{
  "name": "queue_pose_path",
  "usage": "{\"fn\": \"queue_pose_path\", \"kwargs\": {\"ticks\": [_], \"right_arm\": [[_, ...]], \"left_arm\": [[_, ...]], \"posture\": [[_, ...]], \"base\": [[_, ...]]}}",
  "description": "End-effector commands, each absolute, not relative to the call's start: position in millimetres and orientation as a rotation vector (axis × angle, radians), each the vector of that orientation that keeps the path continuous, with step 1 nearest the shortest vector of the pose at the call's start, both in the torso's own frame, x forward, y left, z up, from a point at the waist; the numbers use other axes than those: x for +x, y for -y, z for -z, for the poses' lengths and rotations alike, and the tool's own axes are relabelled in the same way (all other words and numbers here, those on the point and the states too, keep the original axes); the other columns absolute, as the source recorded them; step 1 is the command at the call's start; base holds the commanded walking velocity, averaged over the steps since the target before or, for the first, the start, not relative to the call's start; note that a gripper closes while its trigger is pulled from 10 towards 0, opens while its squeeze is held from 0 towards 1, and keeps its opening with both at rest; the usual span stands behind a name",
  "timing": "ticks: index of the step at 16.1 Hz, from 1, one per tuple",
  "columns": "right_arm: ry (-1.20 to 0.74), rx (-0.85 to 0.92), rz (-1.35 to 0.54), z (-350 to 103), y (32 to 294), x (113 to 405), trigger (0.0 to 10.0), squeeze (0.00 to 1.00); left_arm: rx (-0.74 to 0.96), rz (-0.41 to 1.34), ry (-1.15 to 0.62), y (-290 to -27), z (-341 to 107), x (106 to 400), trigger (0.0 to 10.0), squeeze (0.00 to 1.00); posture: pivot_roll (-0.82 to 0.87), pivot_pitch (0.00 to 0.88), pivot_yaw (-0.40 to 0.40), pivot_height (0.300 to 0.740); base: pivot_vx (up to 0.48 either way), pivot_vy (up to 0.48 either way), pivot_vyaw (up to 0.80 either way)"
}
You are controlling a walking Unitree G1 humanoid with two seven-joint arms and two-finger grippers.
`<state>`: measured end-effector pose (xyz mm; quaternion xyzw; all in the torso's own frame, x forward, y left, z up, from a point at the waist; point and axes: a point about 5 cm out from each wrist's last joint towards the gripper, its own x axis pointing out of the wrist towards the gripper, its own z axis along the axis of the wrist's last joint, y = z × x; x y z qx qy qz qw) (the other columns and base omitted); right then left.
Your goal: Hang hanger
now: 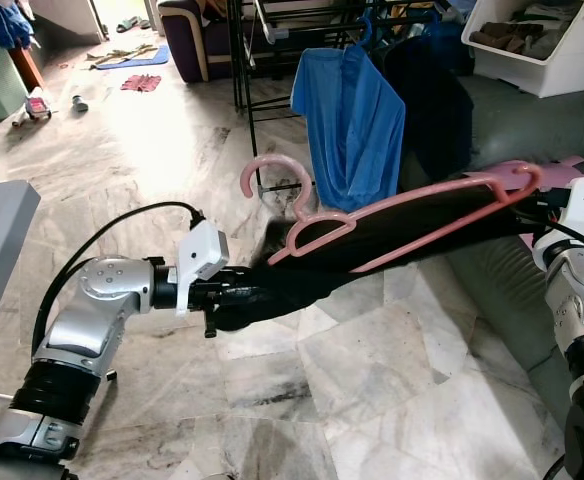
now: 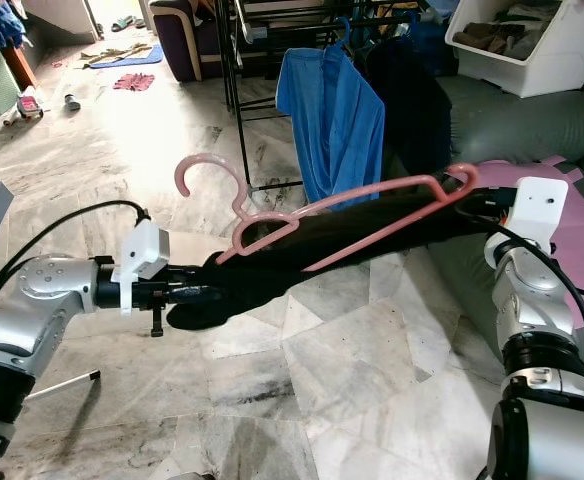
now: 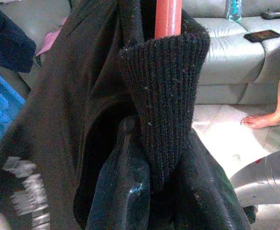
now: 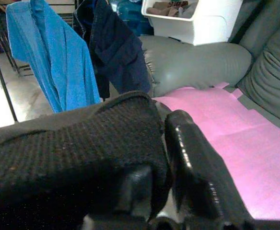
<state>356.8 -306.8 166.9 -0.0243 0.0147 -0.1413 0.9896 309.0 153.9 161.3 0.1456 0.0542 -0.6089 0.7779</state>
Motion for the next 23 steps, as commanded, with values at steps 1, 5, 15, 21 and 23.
{"fn": "queue_pose_path", "kwargs": {"ticks": [1, 5, 15, 21, 23], "right_arm": [[0.007, -0.023, 0.334, -175, 319, 352, 0.0, 0.00], [0.140, 0.030, 0.278, -191, 313, 354, 0.0, 0.00], [0.218, 0.057, 0.194, -198, 291, 361, 0.0, 0.00], [0.212, 0.042, 0.175, -195, 285, 361, 0.0, 0.00], [0.205, 0.043, 0.169, -193, 282, 362, 0.0, 0.00]], "left_arm": [[0.349, 1.303, -0.147, -160, -159, 311, 0.0, 0.00], [0.322, 1.202, -0.227, -167, -142, 323, 0.0, 0.00], [0.511, 1.205, -0.239, -152, -117, 323, 0.0, 0.00], [0.503, 0.948, -0.267, -143, -98, 338, 0.0, 0.00], [0.512, 0.801, -0.287, -149, -96, 346, 0.0, 0.00]], "posture": [[-0.05, 0.058, 0.007, 0.740], [-0.05, 0.055, 0.010, 0.740], [-0.04, 0.050, 0.012, 0.740], [-0.05, 0.056, 0.017, 0.740], [-0.05, 0.056, 0.017, 0.740]], "base": [[0.000, 0.000, 0.00], [0.000, 0.000, 0.00], [0.000, 0.000, 0.00], [0.000, 0.000, 0.00], [0.000, 0.000, 0.00]]}}
